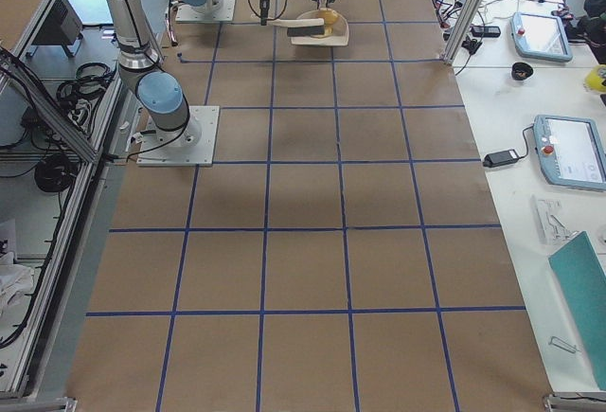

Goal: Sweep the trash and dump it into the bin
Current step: 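Carry the loaded dustpan toward the black bin with the left gripper while the right withdraws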

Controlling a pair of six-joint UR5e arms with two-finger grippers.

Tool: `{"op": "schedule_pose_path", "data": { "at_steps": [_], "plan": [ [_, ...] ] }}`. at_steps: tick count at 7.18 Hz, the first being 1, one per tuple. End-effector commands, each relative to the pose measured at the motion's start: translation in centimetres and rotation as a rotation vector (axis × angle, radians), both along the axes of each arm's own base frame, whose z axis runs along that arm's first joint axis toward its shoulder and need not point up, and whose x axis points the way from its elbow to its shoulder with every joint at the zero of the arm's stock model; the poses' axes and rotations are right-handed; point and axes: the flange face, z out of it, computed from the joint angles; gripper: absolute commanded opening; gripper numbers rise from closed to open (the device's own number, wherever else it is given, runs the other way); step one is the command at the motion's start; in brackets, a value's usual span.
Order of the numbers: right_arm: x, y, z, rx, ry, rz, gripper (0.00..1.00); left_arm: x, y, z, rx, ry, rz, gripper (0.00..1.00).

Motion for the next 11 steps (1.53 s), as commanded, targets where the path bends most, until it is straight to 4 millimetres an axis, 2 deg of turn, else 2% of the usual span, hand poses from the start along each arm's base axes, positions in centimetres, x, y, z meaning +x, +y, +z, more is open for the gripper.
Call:
{"op": "schedule_pose_path", "data": {
  "at_steps": [1, 2, 4, 5, 6, 7, 8, 9, 10, 11],
  "plan": [
    [-1.2, 0.2, 1.4, -0.011, 0.019, 0.001, 0.00, 3.4, -2.2, 2.3, -0.038, -0.085, -0.002, 0.00],
    [-3.6, -0.7, 2.9, -0.049, 0.096, 0.049, 0.00, 5.5, -3.1, 4.1, -0.015, -0.099, -0.055, 0.00],
    [-9.8, -6.5, 4.0, -0.024, 0.086, 0.000, 0.00, 10.9, -5.3, 7.7, 0.008, -0.094, -0.019, 0.00],
    [-13.8, -9.9, 4.0, -0.003, 0.061, -0.019, 0.00, 14.9, -5.6, 9.9, 0.024, -0.079, 0.005, 0.00],
    [-17.6, -12.4, 4.2, 0.014, 0.027, -0.023, 0.00, 18.8, -6.1, 12.0, 0.029, -0.062, 0.023, 0.00],
    [-20.5, -14.0, 4.6, 0.011, 0.015, -0.041, 0.00, 22.3, -6.3, 14.3, 0.034, -0.046, 0.022, 0.00],
    [-23.6, -15.8, 5.1, 0.011, -0.007, -0.043, 0.00, 26.2, -6.3, 15.5, 0.031, -0.031, 0.029, 0.00],
    [-27.0, -17.5, 5.5, -0.004, -0.016, -0.011, 0.00, 30.0, -5.7, 16.2, 0.017, -0.035, 0.055, 0.00],
    [-30.5, -18.7, 5.3, 0.005, -0.028, 0.039, 0.00, 33.8, -4.4, 16.5, 0.016, -0.035, 0.055, 0.00],
    [-34.0, -19.6, 5.4, 0.010, -0.038, 0.017, 0.00, 37.9, -2.7, 17.0, 0.016, -0.024, 0.071, 0.00]
  ]
}}
